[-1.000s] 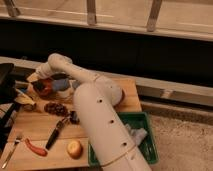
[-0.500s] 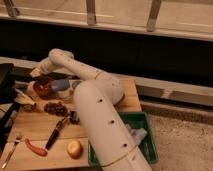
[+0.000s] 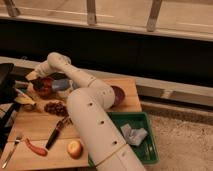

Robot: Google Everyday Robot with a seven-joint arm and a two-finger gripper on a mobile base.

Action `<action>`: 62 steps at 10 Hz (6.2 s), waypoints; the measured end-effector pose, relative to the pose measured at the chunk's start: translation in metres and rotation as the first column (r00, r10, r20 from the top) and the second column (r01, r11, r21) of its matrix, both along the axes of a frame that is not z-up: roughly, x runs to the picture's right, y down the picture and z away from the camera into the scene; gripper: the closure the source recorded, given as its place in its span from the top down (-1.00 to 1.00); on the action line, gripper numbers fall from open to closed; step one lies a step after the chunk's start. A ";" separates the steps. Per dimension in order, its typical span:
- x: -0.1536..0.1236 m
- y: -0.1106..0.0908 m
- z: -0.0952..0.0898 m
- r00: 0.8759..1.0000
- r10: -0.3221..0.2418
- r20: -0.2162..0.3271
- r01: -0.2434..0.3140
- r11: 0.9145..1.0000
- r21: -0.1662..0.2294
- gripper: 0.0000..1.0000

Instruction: Wipe red bowl with eraser

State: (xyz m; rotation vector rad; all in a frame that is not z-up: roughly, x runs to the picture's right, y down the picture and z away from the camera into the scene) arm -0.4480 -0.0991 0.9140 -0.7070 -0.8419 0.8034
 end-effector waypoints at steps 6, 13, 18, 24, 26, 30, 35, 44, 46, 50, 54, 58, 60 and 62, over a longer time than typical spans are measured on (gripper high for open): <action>0.033 0.008 -0.020 0.998 0.014 -0.054 -0.014 1.000 -0.011 -1.00; 0.019 -0.017 0.005 0.997 -0.010 -0.076 0.012 1.000 0.023 -1.00; 0.006 0.010 -0.001 0.998 -0.032 -0.045 0.032 0.999 -0.010 -1.00; 0.050 -0.014 0.008 0.987 -0.012 -0.157 0.013 1.000 0.008 -1.00; 0.056 -0.020 0.012 0.982 -0.017 -0.189 0.020 1.000 0.017 -1.00; 0.043 -0.026 0.017 0.983 -0.028 -0.180 0.033 0.999 0.027 -1.00; 0.007 -0.019 0.022 0.993 -0.050 -0.106 0.053 0.998 0.023 -1.00; 0.038 -0.003 -0.007 0.989 -0.043 -0.142 0.044 0.999 0.000 -1.00; 0.050 -0.016 -0.002 0.985 -0.032 -0.171 0.035 0.999 0.013 -1.00; 0.044 -0.025 0.010 0.983 -0.034 -0.181 0.038 0.999 0.016 -1.00; 0.011 -0.020 0.018 0.992 -0.049 -0.120 0.051 0.999 0.012 -1.00; -0.007 -0.003 0.007 0.996 -0.061 -0.063 0.061 0.998 0.002 -1.00; 0.004 0.007 -0.002 0.996 -0.059 -0.061 0.058 0.998 -0.011 -1.00; 0.015 0.012 -0.012 0.995 -0.061 -0.080 0.060 0.998 -0.012 -1.00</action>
